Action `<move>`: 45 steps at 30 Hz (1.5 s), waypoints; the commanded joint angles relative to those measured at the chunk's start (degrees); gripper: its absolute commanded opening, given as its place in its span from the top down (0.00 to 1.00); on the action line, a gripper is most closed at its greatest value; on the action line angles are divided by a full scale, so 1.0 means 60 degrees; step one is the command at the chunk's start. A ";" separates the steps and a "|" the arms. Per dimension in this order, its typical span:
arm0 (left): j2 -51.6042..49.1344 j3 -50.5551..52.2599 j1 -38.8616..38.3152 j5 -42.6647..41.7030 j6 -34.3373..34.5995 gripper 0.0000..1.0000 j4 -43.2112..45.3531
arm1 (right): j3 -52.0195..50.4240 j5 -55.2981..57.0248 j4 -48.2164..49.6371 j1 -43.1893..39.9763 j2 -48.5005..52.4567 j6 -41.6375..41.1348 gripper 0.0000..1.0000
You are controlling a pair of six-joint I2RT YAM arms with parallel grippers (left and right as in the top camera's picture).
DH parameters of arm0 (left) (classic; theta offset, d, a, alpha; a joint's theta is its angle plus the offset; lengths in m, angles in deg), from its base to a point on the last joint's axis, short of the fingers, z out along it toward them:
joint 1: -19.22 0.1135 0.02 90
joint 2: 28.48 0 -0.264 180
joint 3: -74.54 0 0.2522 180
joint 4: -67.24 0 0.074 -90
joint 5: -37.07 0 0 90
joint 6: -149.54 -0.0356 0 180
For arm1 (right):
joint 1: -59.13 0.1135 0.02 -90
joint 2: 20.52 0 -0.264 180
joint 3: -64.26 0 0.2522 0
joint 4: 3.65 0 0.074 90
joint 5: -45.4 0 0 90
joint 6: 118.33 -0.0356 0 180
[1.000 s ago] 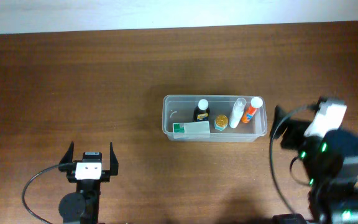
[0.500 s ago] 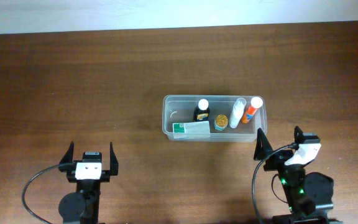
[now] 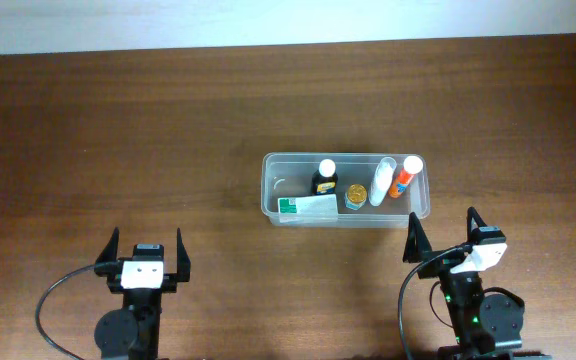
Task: Pack container
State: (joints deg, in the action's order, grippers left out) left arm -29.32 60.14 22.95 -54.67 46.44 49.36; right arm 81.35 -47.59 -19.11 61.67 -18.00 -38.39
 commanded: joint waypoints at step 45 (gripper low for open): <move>0.0073 0.0018 0.0051 -0.0146 -0.0117 0.00 -0.0069 | -0.0503 -0.0433 -0.0390 -0.0991 -0.0390 0.0637 0.02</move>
State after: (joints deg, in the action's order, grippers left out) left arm -29.32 60.14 22.95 -54.67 46.44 49.36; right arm 78.73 -49.27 -21.25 56.10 -19.73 -35.16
